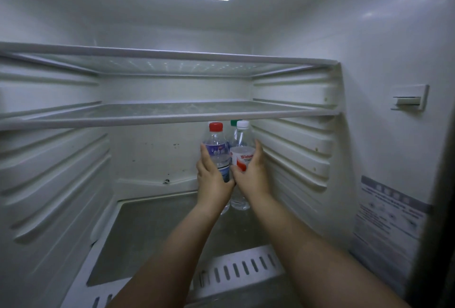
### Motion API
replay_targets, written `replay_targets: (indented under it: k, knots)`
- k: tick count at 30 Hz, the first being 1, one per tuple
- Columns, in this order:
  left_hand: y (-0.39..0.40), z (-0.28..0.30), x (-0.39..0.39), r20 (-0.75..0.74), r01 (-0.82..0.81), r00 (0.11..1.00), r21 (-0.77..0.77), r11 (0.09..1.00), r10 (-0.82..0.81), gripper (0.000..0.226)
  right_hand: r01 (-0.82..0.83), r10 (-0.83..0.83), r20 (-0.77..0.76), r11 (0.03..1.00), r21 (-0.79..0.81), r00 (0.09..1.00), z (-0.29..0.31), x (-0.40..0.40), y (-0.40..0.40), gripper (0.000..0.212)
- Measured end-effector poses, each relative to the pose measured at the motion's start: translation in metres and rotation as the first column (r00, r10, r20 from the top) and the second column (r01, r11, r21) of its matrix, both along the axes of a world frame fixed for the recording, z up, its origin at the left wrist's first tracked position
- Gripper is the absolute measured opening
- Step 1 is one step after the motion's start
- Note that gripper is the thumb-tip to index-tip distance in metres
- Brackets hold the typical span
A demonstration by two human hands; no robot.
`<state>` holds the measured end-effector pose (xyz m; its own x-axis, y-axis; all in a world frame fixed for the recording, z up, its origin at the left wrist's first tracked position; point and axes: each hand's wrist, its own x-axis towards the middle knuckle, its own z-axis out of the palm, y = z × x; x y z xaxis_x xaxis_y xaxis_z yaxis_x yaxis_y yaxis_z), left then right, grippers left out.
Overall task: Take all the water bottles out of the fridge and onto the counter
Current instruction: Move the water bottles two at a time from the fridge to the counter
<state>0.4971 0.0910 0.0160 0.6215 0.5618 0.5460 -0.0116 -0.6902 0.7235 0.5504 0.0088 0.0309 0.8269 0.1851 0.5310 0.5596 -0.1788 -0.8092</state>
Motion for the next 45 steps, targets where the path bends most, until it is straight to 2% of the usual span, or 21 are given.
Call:
replay_targets:
  k: [4, 11, 28, 33, 41, 45]
  knots:
    - [0.004, -0.006, 0.001, 0.005, -0.031, 1.0, 0.039, 0.999, 0.031, 0.106, 0.056, -0.053, 0.048, 0.997, -0.06, 0.997, -0.004, 0.004, 0.005, 0.095]
    - [0.002, -0.008, -0.001, -0.009, -0.056, 0.998, 0.07, 0.996, 0.056, 0.109, 0.13, -0.117, 0.084, 0.977, -0.171, 0.99, -0.005, -0.001, 0.003, 0.093]
    - [-0.022, -0.012, -0.064, 0.029, -0.025, 0.999, 0.099, 0.995, 0.022, 0.109, 0.167, -0.145, 0.125, 0.968, -0.187, 0.982, -0.01, -0.067, -0.024, 0.093]
    - [-0.031, -0.016, -0.086, 0.075, -0.019, 0.997, 0.123, 0.992, 0.01, 0.111, 0.141, -0.119, 0.151, 0.98, -0.143, 0.981, -0.013, -0.094, -0.037, 0.09]
    - [-0.042, -0.024, -0.119, 0.202, 0.04, 0.976, 0.204, 0.978, -0.082, 0.11, 0.044, -0.052, 0.232, 0.998, 0.041, 0.971, -0.021, -0.134, -0.054, 0.083]
    - [-0.052, -0.026, -0.138, 0.33, 0.072, 0.934, 0.194, 0.978, -0.134, 0.102, 0.031, -0.045, 0.263, 0.998, 0.059, 0.964, -0.024, -0.154, -0.064, 0.082]
